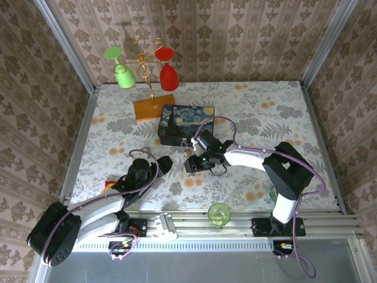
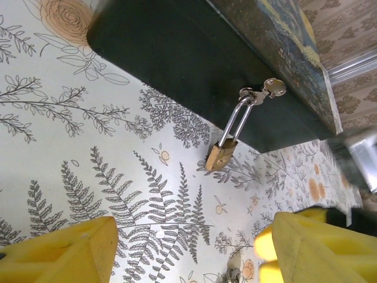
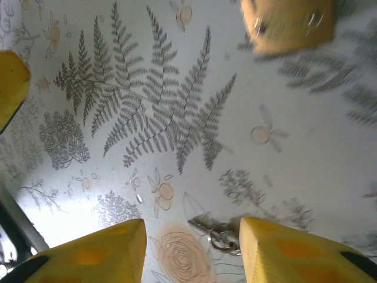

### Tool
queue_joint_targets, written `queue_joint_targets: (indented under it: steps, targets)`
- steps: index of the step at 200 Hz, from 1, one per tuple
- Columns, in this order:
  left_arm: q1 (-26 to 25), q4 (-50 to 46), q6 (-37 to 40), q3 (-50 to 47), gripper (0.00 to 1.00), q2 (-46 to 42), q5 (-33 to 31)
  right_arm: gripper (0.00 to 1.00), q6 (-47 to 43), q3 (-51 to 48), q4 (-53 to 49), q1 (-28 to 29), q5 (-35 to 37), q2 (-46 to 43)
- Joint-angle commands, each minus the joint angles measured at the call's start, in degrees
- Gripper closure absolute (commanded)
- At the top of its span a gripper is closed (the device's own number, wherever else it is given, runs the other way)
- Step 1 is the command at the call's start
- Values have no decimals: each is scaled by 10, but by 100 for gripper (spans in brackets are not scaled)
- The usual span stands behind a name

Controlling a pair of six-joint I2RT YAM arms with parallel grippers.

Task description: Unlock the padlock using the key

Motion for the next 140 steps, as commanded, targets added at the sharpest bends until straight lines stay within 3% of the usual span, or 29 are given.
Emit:
queue_joint_targets:
  steps: [1, 31, 51, 74, 140]
  targets:
    - [-6, 2, 7, -2, 30, -2, -3, 55, -147, 50, -99, -5, 44, 0]
    - [-8, 3, 7, -6, 30, -11, -12, 55, -319, 88, -161, 0, 67, 17]
    - [-9, 2, 8, -4, 30, -14, -10, 54, -385, 109, -212, 12, 77, 37]
    - [-10, 1, 7, -5, 30, -14, -11, 53, -405, 116, -231, 21, 72, 59]
    - [-12, 9, 3, -7, 30, -8, -15, 47, -416, 82, -165, 45, 82, 68]
